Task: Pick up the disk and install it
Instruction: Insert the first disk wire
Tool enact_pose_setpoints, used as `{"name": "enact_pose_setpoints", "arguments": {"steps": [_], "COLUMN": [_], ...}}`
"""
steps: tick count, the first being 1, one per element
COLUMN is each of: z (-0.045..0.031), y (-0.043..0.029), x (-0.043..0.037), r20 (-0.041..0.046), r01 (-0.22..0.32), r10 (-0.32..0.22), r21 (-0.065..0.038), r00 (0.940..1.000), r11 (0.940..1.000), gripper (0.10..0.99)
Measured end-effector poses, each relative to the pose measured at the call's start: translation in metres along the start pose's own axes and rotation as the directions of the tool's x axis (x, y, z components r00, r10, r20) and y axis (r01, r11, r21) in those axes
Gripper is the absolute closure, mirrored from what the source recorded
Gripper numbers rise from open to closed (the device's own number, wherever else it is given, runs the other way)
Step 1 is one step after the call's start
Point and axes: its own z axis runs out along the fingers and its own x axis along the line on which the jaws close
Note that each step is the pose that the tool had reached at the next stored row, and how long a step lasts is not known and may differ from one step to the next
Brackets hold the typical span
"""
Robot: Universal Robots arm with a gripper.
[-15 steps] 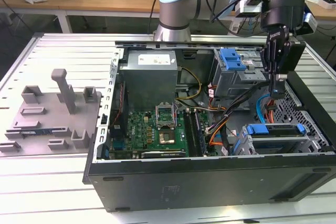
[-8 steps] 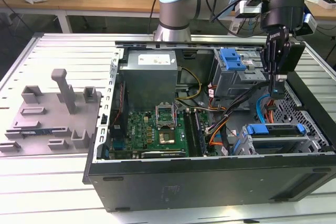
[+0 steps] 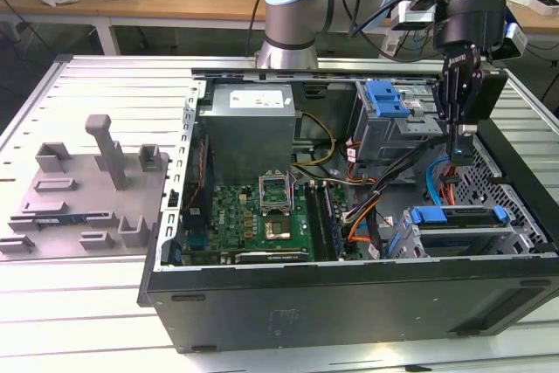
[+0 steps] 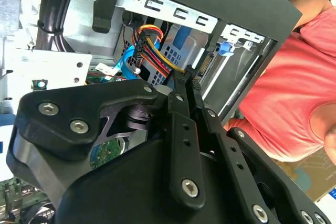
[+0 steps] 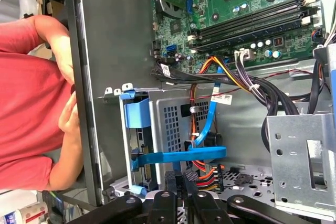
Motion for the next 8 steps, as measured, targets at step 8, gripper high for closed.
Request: {"name": "enact_pose_setpoints", "arguments": {"steps": [8], "z": [0.0], "y": [-0.0001], "x": [0.0002], "r20": [0.0006], "r01": [0.001], "r10": [-0.001], "r21": [-0.002], "r00": [1.0], "r11": [1.0], "gripper": [0.922]}}
